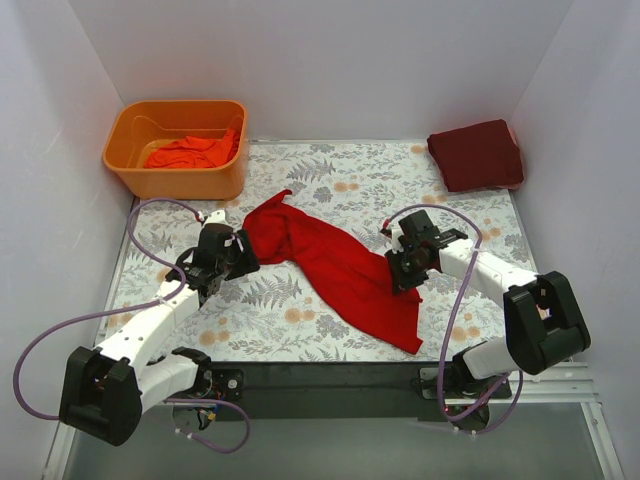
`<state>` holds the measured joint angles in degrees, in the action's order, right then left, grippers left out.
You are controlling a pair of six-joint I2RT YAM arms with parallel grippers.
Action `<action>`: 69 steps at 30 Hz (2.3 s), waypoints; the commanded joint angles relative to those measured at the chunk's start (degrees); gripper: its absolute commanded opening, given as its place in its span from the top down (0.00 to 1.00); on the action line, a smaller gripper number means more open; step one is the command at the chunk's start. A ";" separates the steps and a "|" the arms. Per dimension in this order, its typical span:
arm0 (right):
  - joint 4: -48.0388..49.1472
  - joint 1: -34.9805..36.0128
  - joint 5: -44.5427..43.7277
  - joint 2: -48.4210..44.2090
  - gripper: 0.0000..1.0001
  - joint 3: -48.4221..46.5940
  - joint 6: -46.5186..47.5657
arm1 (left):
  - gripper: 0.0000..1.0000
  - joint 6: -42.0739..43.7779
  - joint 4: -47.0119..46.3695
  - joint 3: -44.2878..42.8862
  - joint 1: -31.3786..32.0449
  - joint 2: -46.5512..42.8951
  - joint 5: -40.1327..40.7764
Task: Fold and stack the t-shirts
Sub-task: Flatten the tshirt out
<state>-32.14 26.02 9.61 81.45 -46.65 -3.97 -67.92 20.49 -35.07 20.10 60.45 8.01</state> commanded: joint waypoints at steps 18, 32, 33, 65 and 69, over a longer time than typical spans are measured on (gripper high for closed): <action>-3.12 -18.10 -22.70 14.58 0.99 -46.57 -2.88 | 0.37 0.51 -0.45 0.44 0.21 -0.06 -0.28; -0.56 -13.20 -5.66 8.23 0.43 -30.30 -0.61 | 0.36 0.24 -1.07 -0.96 0.21 4.94 -3.96; -0.03 -11.45 -5.13 6.89 0.43 -27.90 -0.86 | 0.36 0.07 -1.15 -1.49 0.21 7.12 -4.49; 16.76 8.26 -0.73 -9.11 0.39 0.59 -6.40 | 0.68 -1.17 -6.60 -34.00 6.35 44.75 -0.46; 16.67 8.26 -1.61 -9.64 0.40 2.00 -6.05 | 1.00 4.89 -8.09 -38.13 8.02 45.81 5.16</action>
<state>-17.17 34.17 9.21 72.66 -45.54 -9.76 -68.34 14.66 -69.38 26.81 107.07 7.03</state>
